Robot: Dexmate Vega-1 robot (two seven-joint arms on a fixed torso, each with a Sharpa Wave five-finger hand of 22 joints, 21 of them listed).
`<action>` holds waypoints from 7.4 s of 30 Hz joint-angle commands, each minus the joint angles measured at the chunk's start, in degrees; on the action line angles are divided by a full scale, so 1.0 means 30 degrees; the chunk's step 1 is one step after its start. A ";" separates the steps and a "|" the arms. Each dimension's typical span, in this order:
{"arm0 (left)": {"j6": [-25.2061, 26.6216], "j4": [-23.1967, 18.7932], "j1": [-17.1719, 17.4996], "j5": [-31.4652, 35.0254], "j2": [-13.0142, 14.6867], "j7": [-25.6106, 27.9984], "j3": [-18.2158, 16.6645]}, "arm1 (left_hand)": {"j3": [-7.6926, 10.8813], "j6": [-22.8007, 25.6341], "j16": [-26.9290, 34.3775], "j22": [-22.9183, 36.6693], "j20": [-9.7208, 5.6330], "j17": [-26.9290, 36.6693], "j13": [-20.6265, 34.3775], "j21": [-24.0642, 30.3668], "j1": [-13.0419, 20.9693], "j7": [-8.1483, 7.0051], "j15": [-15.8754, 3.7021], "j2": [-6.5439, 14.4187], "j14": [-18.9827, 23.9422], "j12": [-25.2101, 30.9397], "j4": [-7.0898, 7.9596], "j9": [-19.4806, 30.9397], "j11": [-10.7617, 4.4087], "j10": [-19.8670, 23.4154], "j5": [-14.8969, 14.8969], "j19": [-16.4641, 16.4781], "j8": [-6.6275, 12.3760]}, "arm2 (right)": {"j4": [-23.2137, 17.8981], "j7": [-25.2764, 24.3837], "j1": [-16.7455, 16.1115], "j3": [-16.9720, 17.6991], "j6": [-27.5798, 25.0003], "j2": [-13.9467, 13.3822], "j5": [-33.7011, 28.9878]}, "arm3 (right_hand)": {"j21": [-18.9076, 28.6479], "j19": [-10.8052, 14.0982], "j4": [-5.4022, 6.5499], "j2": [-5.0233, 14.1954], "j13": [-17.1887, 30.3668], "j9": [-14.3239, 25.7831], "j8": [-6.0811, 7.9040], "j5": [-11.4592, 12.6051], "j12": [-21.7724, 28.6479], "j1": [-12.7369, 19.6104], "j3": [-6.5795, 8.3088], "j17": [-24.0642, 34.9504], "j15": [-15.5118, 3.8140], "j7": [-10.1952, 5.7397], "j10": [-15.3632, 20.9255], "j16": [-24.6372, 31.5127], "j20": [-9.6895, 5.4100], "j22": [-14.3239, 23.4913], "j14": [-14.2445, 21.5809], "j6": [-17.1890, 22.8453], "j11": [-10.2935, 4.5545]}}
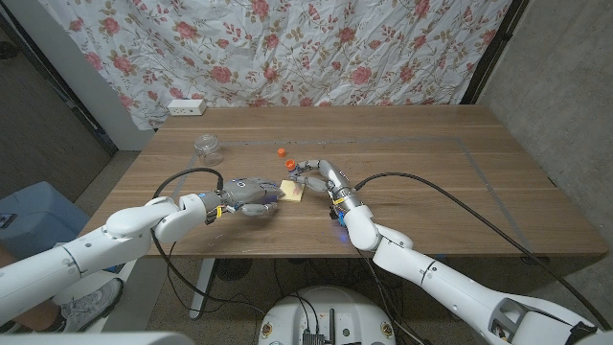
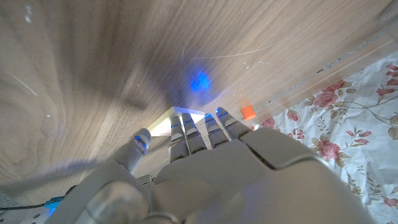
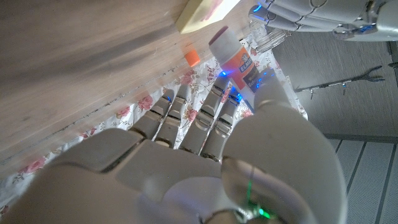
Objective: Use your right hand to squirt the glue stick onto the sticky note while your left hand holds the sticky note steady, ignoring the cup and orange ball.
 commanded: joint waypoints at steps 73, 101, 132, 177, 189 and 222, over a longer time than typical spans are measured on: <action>0.1515 -0.0993 0.0560 0.0412 0.0039 -0.0242 -0.0020 | 0.0274 0.1063 0.0059 0.0018 -0.2266 0.0039 0.0088 0.0138 0.0135 0.0088 -0.2142 0.1757 0.0523 0.0114 -0.0241 0.0019 0.0000 0.0829 -0.0079 0.0311 0.0084 | 0.0273 0.0287 0.0012 -0.0458 -0.0046 -0.0502 -0.0037 | 0.0021 0.0101 0.0075 0.0360 0.0102 0.0107 0.0077 -0.0045 0.0027 0.0160 -0.0104 0.0130 -0.2526 -0.0016 0.0258 0.0174 -0.0263 0.0075 0.0067 0.0208 0.0030; 0.1478 -0.0815 0.0377 0.0459 -0.0139 -0.0308 0.0165 | 0.0287 0.1099 0.0042 0.0018 -0.2249 0.0036 0.0090 0.0129 0.0131 0.0107 -0.2134 0.1748 0.0562 0.0062 -0.0295 0.0020 0.0017 0.0868 -0.0092 0.0305 0.0022 | -0.0460 0.0899 -0.0240 -0.0472 -0.0332 -0.0850 -0.0219 | 0.0017 0.0078 0.0124 0.0392 0.0104 0.0113 0.0064 -0.0069 0.0026 0.0061 -0.0187 0.0114 -0.2479 -0.0015 0.0292 0.0176 -0.0246 0.0075 0.0045 0.0232 0.0035; 0.1512 -0.0864 0.0325 0.0492 -0.0162 -0.0484 0.0247 | 0.0318 0.1271 0.0051 0.0017 -0.2222 0.0030 0.0091 0.0128 0.0117 0.0155 -0.2114 0.1723 0.0688 0.0073 -0.0340 0.0022 0.0015 0.1048 -0.0096 0.0321 0.0029 | -0.0852 0.1097 -0.0617 -0.0383 -0.0330 -0.0993 -0.0171 | 0.0025 0.0091 0.0117 0.0442 0.0100 0.0112 0.0020 -0.0081 0.0004 0.0051 -0.0236 0.0113 -0.2508 -0.0016 0.0262 0.0185 -0.0242 0.0075 0.0005 0.0192 0.0033; 0.1539 -0.0958 0.0309 0.0286 -0.0165 -0.0887 0.0266 | 0.0372 0.1409 0.0040 0.0016 -0.2184 0.0034 0.0094 0.0140 0.0078 0.0154 -0.2095 0.1703 0.0796 0.0042 -0.0352 0.0027 -0.0076 0.1180 -0.0100 0.0391 0.0008 | -0.1249 0.0351 -0.0805 0.0251 0.0296 -0.0589 0.0415 | 0.0009 0.0012 0.0143 0.0493 0.0099 0.0115 -0.0035 -0.0119 -0.0010 -0.0061 -0.0364 0.0107 -0.2448 -0.0012 0.0213 0.0207 -0.0205 0.0076 -0.0033 0.0182 0.0032; 0.1644 -0.1018 0.0261 0.0355 -0.0219 -0.1055 0.0316 | 0.0384 0.1430 0.0042 0.0016 -0.2183 0.0042 0.0096 0.0141 0.0054 0.0161 -0.2098 0.1700 0.0822 0.0036 -0.0328 0.0027 -0.0034 0.1205 -0.0101 0.0408 0.0001 | -0.1705 0.0136 -0.0936 0.0591 0.0480 -0.0801 0.0346 | 0.0008 -0.0002 0.0148 0.0535 0.0102 0.0117 -0.0038 -0.0123 -0.0001 -0.0076 -0.0374 0.0110 -0.2466 -0.0013 0.0226 0.0221 -0.0160 0.0076 -0.0029 0.0197 0.0033; 0.2435 -0.1731 0.0496 0.0449 -0.0136 -0.1293 0.0065 | 0.0428 0.1560 0.0037 0.0015 -0.2155 0.0034 0.0098 0.0160 0.0054 0.0177 -0.2111 0.1699 0.0907 0.0043 -0.0357 0.0030 -0.0076 0.1350 -0.0102 0.0511 0.0006 | -0.2527 0.0257 -0.0643 0.1594 0.0481 -0.1345 0.0329 | 0.0021 -0.0011 0.0217 0.0583 0.0100 0.0017 -0.0162 -0.0178 -0.0014 -0.0292 -0.0478 0.0076 -0.2401 -0.0004 0.0184 0.0211 -0.0060 0.0078 -0.0043 0.0153 0.0037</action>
